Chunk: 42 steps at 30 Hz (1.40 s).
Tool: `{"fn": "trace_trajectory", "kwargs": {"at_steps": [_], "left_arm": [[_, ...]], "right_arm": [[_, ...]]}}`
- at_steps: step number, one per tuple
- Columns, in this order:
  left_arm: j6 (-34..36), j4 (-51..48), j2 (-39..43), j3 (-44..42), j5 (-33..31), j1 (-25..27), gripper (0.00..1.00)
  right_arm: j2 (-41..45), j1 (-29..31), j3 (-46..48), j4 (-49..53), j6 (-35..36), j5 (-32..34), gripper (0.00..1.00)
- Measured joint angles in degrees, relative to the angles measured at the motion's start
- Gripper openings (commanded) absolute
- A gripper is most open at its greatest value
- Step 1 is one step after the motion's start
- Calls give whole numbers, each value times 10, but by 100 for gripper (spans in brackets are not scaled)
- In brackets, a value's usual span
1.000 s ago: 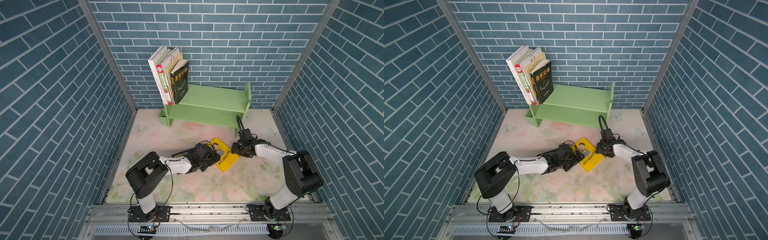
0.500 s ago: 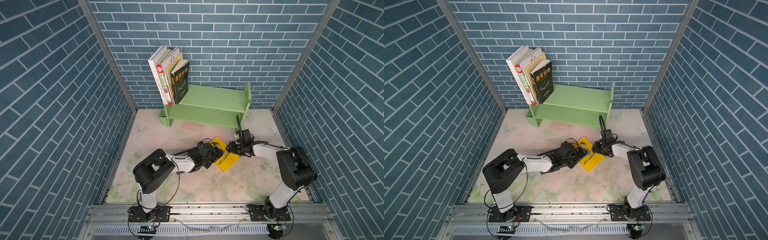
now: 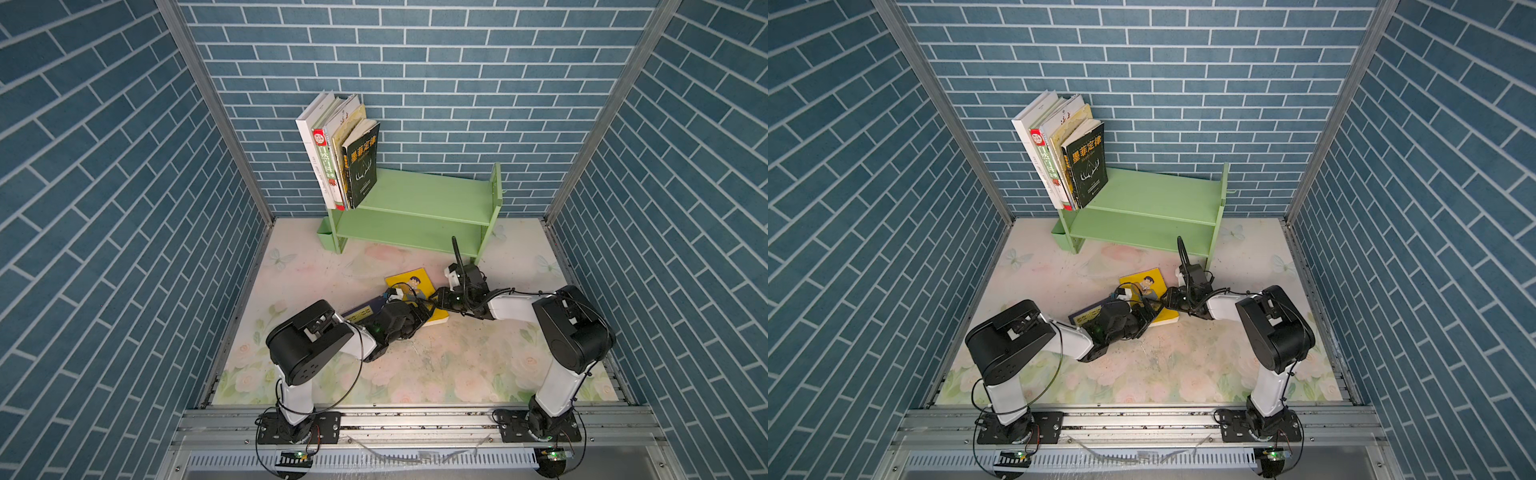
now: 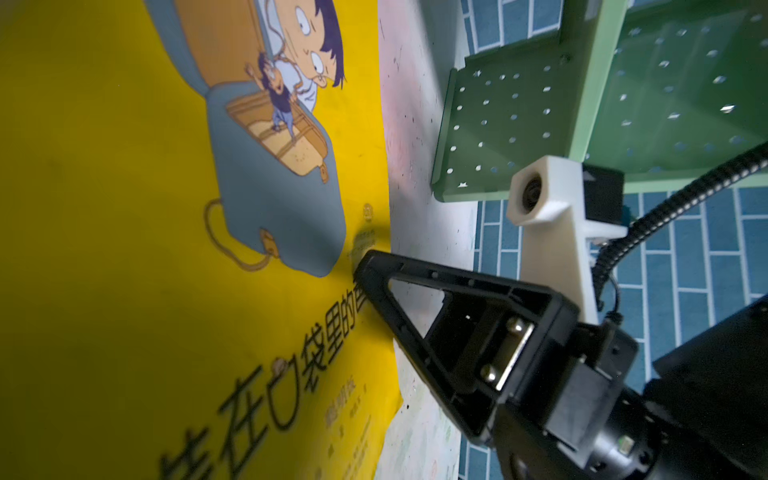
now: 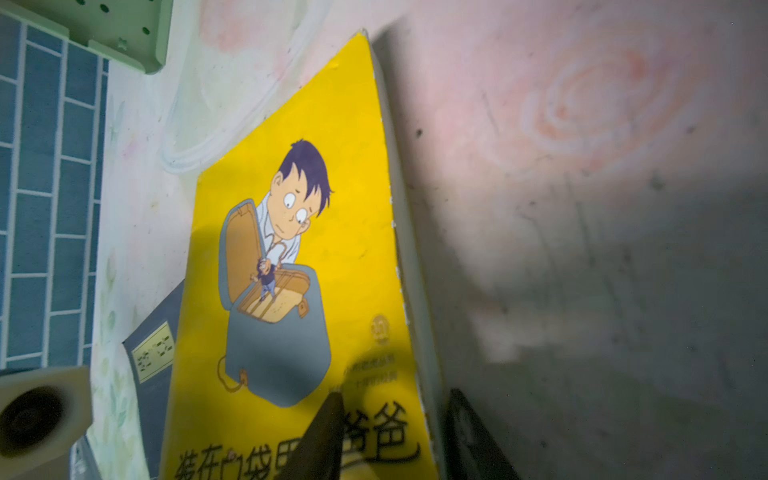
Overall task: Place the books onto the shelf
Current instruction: 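Lift the yellow book upright with both grippers toward the shelf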
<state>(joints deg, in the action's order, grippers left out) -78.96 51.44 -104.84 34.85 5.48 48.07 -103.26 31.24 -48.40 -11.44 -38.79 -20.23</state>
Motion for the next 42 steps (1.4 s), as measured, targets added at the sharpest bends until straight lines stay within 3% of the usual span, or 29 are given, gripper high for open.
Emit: {"fn": "trace_trajectory", "kwargs": {"at_steps": [5,12,18,26,33,37,42], "left_arm": [[7,5,35,-20,2,-9,79],[52,-82,105,-38,0,-21,27],[78,-163,142,-37,-4,-28,6],[122,-271,250,-35,36,-31,0],[233,-521,426,61,76,-42,0],[241,-537,500,63,116,-81,0],[228,-509,465,63,180,-135,0]], "right_arm": [[-1,2,-1,3,-13,-13,42],[-1,4,-9,19,-15,-12,43],[27,5,3,45,-25,-10,50],[161,5,29,136,-30,5,55],[310,-8,-1,182,-28,20,61],[355,-13,-7,196,-28,28,63],[392,-14,-7,209,-29,32,64]]}}
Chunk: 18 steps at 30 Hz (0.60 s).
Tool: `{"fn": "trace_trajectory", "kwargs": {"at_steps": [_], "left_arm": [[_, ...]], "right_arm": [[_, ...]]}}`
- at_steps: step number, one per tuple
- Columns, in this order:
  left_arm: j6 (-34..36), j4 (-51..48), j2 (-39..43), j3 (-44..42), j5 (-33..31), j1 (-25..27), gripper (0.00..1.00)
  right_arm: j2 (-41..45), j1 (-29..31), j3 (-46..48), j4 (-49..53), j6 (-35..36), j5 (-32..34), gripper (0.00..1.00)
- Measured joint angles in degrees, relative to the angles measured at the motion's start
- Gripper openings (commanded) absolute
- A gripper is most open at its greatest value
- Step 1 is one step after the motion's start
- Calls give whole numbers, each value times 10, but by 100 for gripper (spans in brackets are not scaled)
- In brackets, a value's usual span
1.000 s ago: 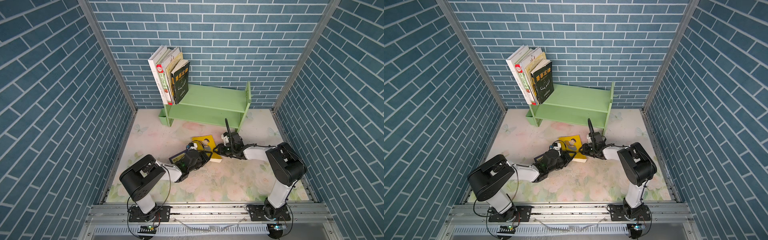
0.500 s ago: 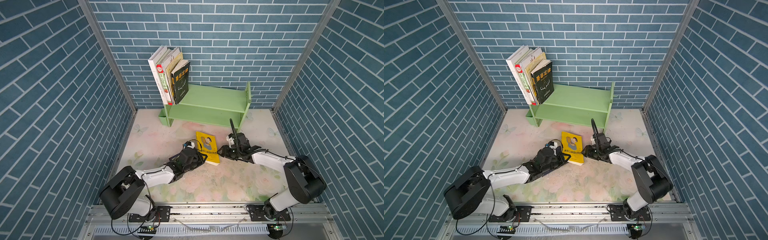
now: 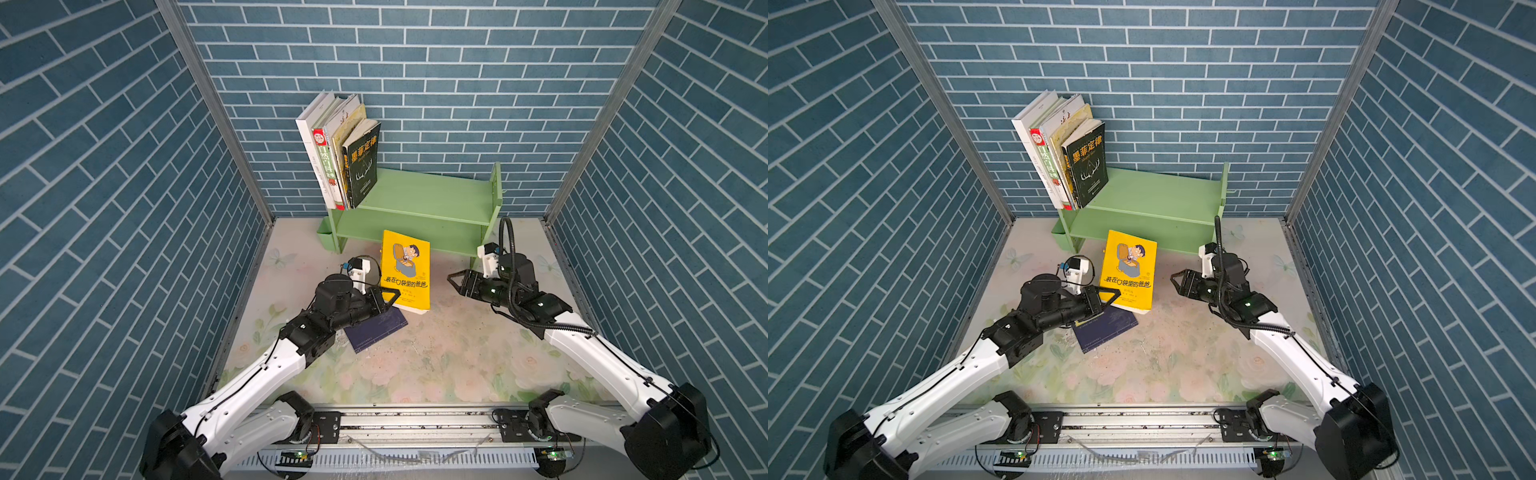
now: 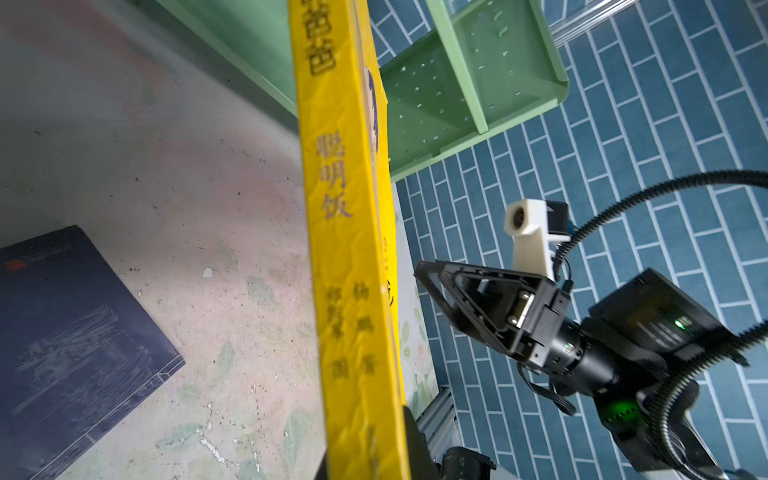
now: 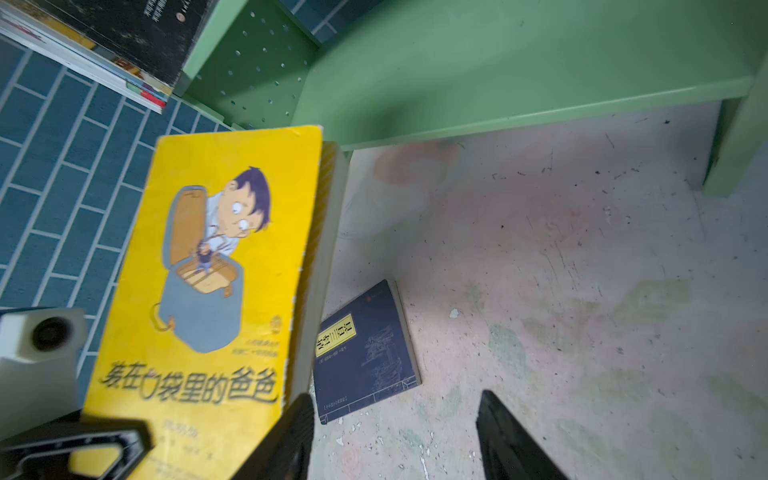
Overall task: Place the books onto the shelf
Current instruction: 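Lift the yellow book upright with both grippers toward the shelf, then carry the upright yellow book into the shelf's lower tier with both grippers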
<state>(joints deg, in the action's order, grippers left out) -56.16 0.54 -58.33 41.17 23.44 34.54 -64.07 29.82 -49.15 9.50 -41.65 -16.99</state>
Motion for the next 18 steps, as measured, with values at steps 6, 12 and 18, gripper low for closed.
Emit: {"fn": "trace_trajectory", "kwargs": {"at_steps": [6,12,18], "left_arm": [[-3,31,-83,1,41,-28,0],[-20,98,-130,14,60,-64,0],[-46,193,-182,43,61,-82,0]], "right_arm": [[27,0,3,-3,-7,3,64],[32,0,26,-23,-26,3,64],[25,0,44,-72,-54,3,64]]}}
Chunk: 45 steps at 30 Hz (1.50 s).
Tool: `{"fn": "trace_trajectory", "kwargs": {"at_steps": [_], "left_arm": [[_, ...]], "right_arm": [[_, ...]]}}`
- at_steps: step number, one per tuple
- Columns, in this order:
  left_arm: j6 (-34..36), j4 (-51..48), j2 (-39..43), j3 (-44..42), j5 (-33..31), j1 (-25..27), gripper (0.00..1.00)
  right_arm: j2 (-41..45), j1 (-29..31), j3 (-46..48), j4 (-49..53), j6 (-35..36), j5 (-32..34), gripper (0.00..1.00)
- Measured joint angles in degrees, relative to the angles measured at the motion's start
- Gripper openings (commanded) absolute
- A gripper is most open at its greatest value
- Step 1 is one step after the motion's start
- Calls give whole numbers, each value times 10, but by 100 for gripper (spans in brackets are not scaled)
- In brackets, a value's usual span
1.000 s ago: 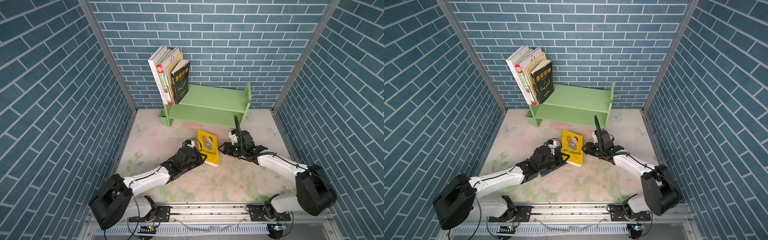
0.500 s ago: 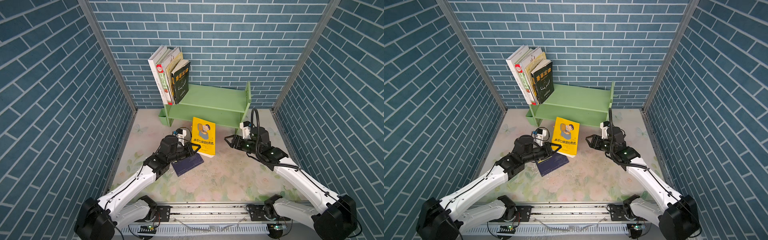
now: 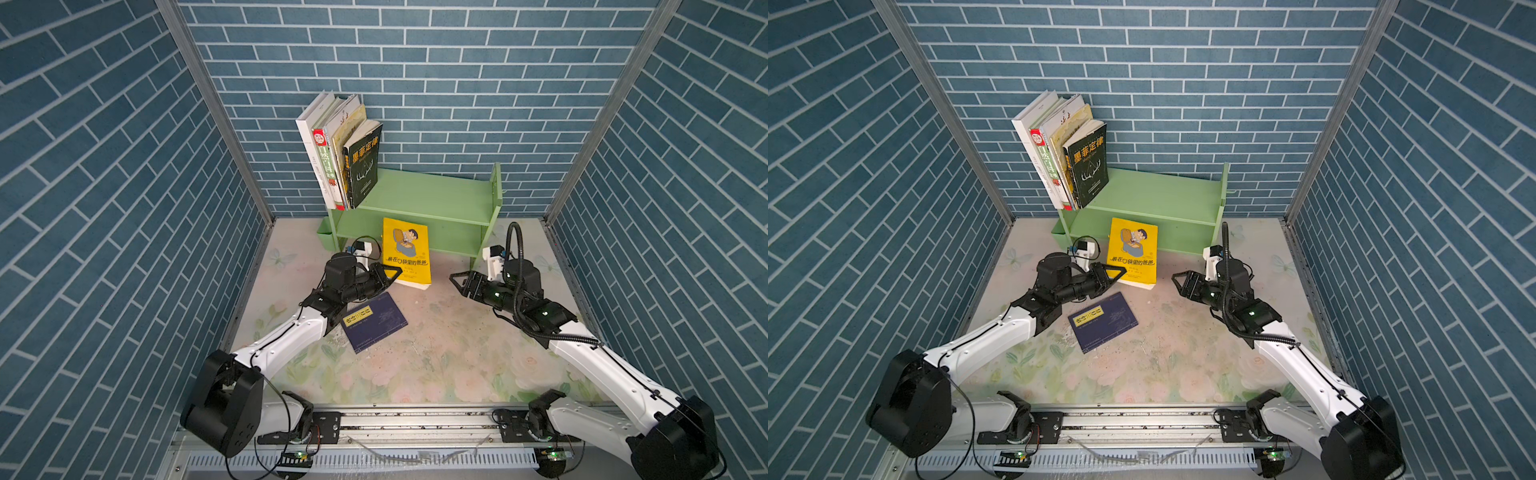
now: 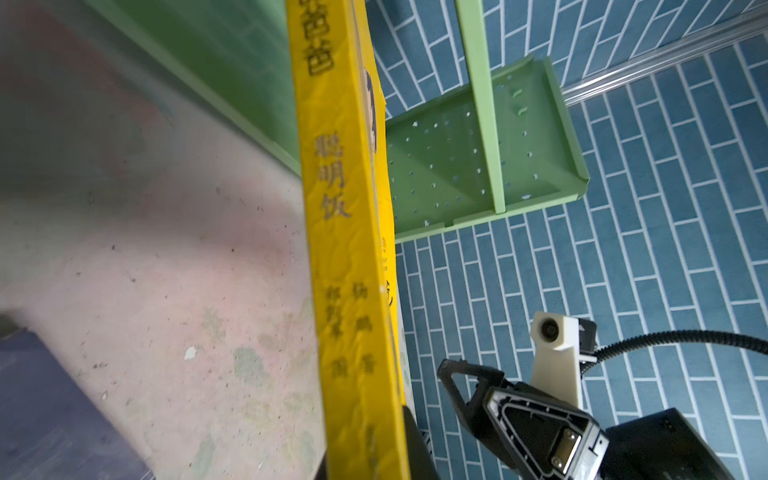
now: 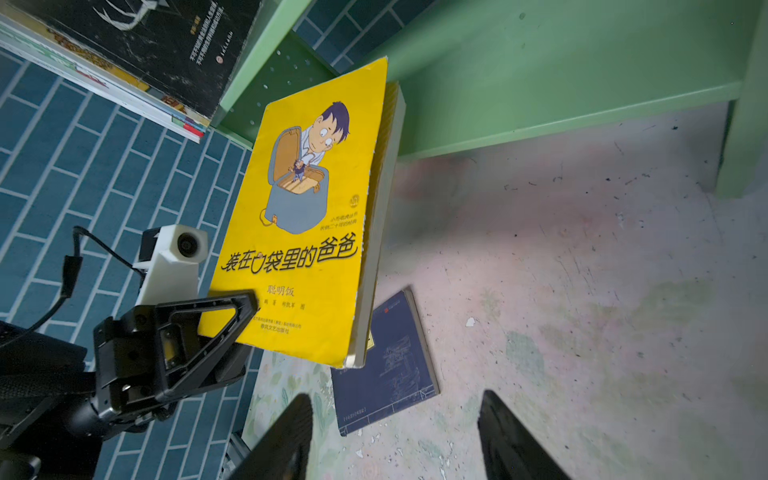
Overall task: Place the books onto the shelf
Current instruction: 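Carry the upright yellow book into the shelf's lower tier with both grippers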
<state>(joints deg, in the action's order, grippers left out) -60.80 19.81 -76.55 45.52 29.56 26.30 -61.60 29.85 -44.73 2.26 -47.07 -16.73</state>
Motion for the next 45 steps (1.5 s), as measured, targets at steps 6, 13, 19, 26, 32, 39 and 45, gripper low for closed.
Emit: {"fn": "trace_trajectory", "kwargs": {"at_steps": [6,13,19,26,32,39,45], "left_arm": [[-18,71,-67,6,-63,-1,0],[-67,198,-190,35,-165,-1,0],[-132,328,-296,66,-241,10,0],[-173,384,-342,83,-285,53,3],[-193,394,-343,83,-292,74,9],[-220,420,-363,83,-292,76,14],[-224,442,-359,70,-294,77,43]], "right_arm": [[-61,10,18,-106,-43,18,64],[-175,31,15,-246,-103,61,64],[-263,44,-7,-329,-130,84,64],[-348,45,-50,-422,-148,88,64],[-404,38,-71,-482,-188,74,60],[-444,32,-78,-516,-226,66,50],[-466,28,-92,-547,-254,63,20]]}}
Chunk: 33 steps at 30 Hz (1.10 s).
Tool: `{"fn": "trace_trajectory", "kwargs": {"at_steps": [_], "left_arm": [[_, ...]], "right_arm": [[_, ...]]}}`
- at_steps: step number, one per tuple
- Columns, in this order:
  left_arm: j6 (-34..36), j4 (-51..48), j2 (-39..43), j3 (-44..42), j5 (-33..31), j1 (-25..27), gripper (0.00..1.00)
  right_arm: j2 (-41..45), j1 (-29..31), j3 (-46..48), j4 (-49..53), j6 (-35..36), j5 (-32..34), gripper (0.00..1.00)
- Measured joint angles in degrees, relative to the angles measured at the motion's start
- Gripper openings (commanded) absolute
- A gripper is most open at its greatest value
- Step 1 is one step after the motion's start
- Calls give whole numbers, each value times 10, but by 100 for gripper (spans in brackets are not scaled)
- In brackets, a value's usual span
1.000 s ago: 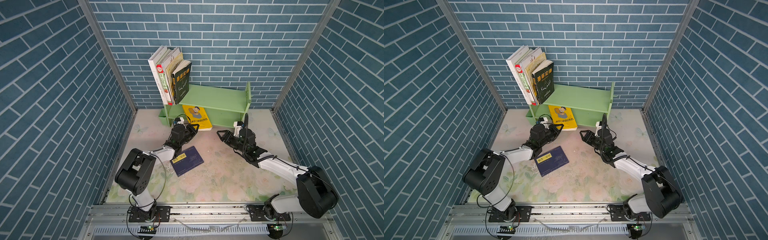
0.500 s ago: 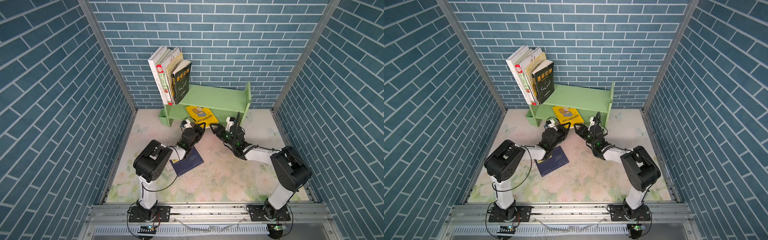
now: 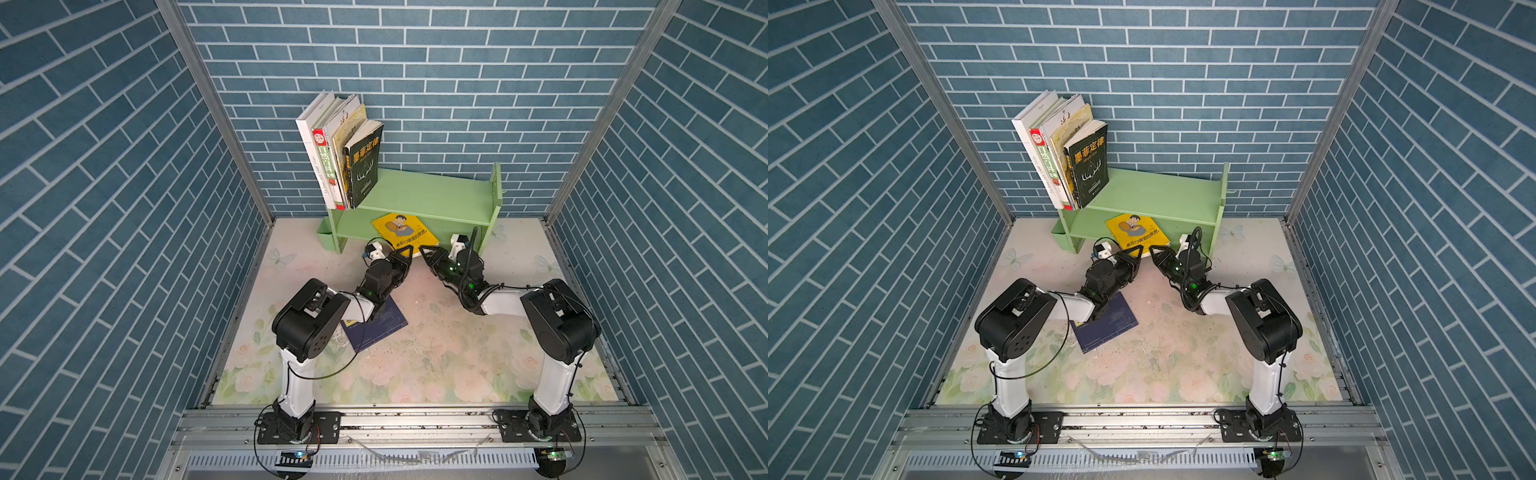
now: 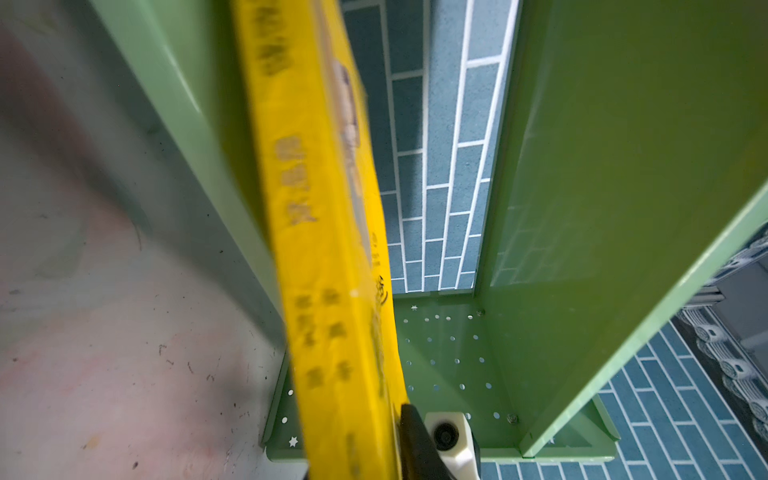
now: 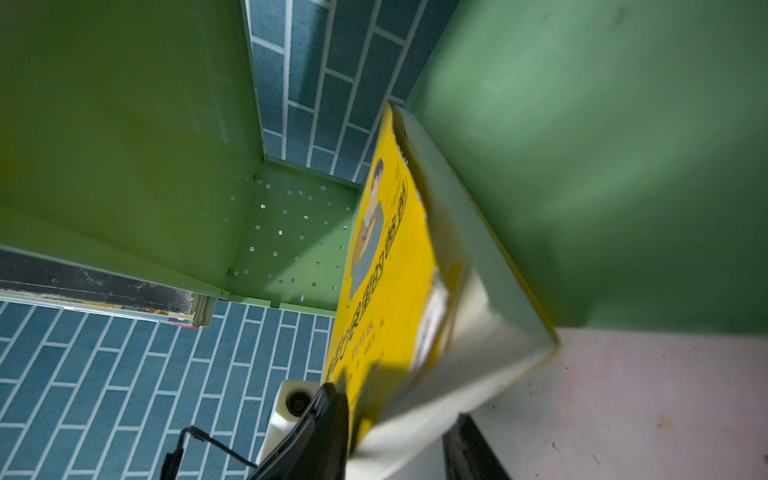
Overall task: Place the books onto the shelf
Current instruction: 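Carry the upright yellow book into the shelf's lower tier with both grippers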
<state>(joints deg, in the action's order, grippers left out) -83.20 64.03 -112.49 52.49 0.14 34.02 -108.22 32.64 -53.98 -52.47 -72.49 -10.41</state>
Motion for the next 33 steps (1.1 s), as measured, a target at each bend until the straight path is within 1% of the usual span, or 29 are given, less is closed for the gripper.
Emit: {"fn": "trace_trajectory", "kwargs": {"at_steps": [2,4,5,7,11,16,20,25,27,30,33], "left_arm": [[0,1,8,-11,6,1,52],[0,0,17,-18,13,1,59],[1,-3,22,-20,18,0,61],[3,-8,35,-26,28,-3,65],[16,-46,78,-49,63,-18,74],[57,-138,117,-46,132,-72,78],[102,-223,120,-10,189,-116,79],[142,-289,115,32,235,-132,78],[150,-303,108,50,249,-133,75],[154,-312,87,67,266,-134,66],[154,-312,67,72,280,-134,60]], "right_arm": [[-3,-2,0,-8,-13,-2,10],[-4,-4,0,-13,-24,-4,4],[-4,-4,0,-14,-25,-5,2],[-4,-6,0,-17,-27,-9,0],[-4,-17,3,-20,-27,-32,0],[5,-47,18,-15,-27,-83,0],[32,-67,30,16,-24,-129,0],[71,-79,30,66,-9,-181,0],[80,-83,29,84,-1,-199,0],[83,-90,23,105,6,-214,0],[83,-94,22,112,9,-228,0]]}}
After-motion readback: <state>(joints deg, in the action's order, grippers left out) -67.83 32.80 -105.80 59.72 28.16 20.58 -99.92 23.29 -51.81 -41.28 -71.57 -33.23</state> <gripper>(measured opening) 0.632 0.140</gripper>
